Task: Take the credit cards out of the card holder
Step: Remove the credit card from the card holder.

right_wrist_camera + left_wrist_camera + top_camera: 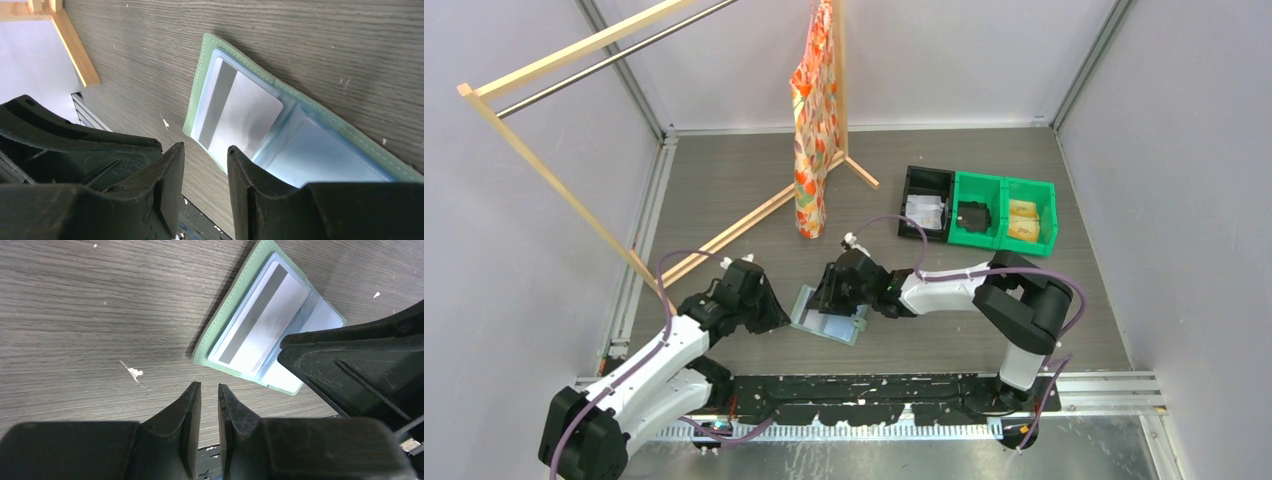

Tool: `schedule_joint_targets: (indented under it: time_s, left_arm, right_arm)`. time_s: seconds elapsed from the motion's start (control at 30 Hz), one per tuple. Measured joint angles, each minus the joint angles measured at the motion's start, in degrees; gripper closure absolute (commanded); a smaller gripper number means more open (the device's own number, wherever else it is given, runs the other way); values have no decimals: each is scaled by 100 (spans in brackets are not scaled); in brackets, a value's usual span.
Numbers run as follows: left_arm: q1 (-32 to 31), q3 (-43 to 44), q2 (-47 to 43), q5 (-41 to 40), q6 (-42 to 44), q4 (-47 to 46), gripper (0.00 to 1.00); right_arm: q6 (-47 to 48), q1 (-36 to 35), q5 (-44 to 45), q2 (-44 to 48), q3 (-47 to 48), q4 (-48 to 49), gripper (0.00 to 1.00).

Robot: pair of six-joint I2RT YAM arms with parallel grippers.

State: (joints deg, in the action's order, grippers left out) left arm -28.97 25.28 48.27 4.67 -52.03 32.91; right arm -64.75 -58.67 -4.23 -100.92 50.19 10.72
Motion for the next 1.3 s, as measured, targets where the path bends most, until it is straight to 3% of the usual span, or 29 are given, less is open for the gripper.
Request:
schedule_joint_targets:
  time_s: [0.17, 0.3, 0.4, 0.7, 0.97, 1.13, 1.3]
  left_arm:
    - [11, 22, 240, 92, 48, -122, 74]
    - [17, 177, 669, 140, 208, -306, 47]
    - [79, 306, 1032, 170, 361, -549, 43]
    - [411, 315, 1888, 562, 562, -1373, 46]
    - [433, 31, 1825, 890, 588, -2024, 53]
    - [457, -160, 1823, 1161, 564, -2302, 62]
    - [472, -448, 1596, 1351, 363, -2470, 63]
  right_arm:
    - [22, 0, 92, 291, -129, -138, 58]
    - [-13, 2, 140, 435, -358, -120, 58]
    - [-116, 2, 136, 433, -566, -42, 58]
    - [-599, 70, 125, 411, -887, 494, 59]
    - [-1176, 328, -94, 411, -1453, 1276, 59]
    - [-1261, 361, -140, 380, -1517, 1416, 59]
    - [-1161, 492, -280, 387, -1478, 1263, 59]
